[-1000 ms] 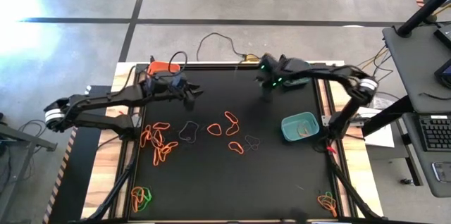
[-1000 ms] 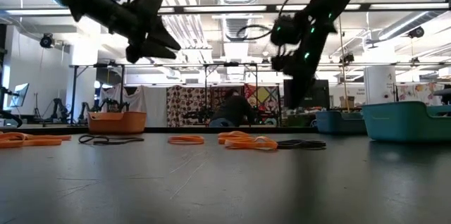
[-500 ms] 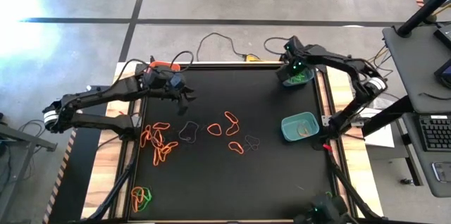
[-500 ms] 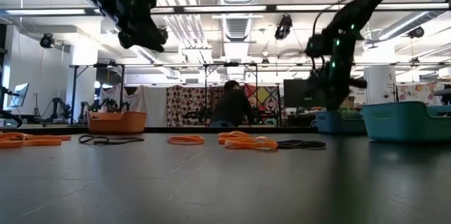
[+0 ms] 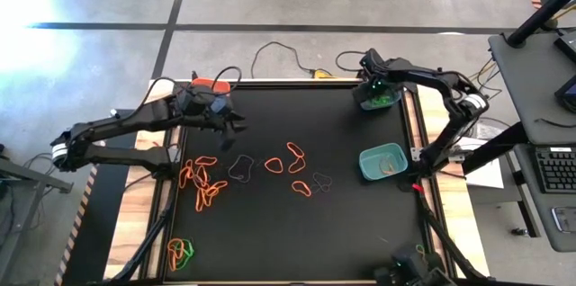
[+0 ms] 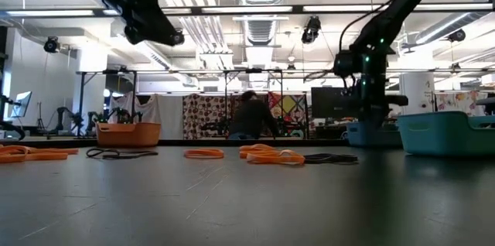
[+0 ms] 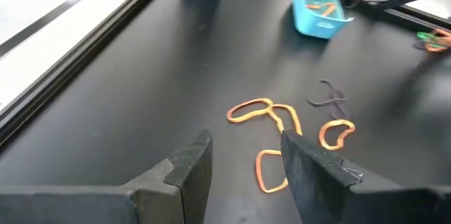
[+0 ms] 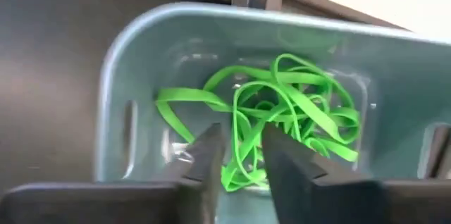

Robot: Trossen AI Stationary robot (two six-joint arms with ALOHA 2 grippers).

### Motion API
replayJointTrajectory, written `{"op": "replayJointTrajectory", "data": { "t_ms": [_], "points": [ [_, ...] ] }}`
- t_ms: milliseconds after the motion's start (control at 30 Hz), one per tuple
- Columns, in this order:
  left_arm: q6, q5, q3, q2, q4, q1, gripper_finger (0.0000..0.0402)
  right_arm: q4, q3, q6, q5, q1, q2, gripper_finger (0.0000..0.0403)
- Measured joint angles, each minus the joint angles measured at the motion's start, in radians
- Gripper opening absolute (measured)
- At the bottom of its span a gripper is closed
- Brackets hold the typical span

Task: Sort rubber bands into baskets
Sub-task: Put the orange rubber band into the green bin

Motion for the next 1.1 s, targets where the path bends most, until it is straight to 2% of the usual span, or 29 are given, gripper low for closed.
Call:
{"op": "replayJointTrajectory", "data": {
  "t_ms": [133,233,433,567,700,800,867,1000,1100],
  "points": [
    [-0.002,0.005,-0.002,-0.028,-0.025,-0.069,0.0153,-0.025,0.000,0.050,-0.013,0.018,-0.083,0.0150],
    [-0.031,0.005,-0.015,-0.047,-0.068,-0.143,0.0153,-0.019,0.000,0.090,-0.065,0.089,-0.182,0.0174],
    [-0.151,-0.002,-0.064,-0.087,-0.079,-0.255,0.0153,0.069,-0.014,0.093,-0.068,0.383,-0.351,0.0187],
    [-0.279,-0.003,-0.089,-0.117,-0.103,-0.320,0.0153,0.257,-0.041,0.079,-0.065,0.625,-0.382,0.0187],
    [-0.414,-0.018,-0.132,-0.143,-0.099,-0.408,0.0153,0.444,-0.066,0.019,-0.013,0.823,-0.321,0.0187],
    [-0.503,-0.027,-0.166,-0.147,-0.102,-0.479,0.0153,0.497,-0.067,0.022,0.028,0.909,-0.236,0.0187],
    [-0.514,-0.027,-0.187,-0.147,-0.101,-0.534,0.0153,0.497,-0.064,0.024,0.040,0.943,-0.177,0.0187],
    [-0.563,-0.012,-0.224,-0.141,-0.107,-0.612,0.0153,0.514,-0.064,0.136,0.052,0.977,-0.066,0.0187],
    [-0.552,0.031,-0.237,-0.142,-0.138,-0.646,0.0153,0.547,-0.063,0.110,0.053,0.987,0.002,0.0187]
  ]
}}
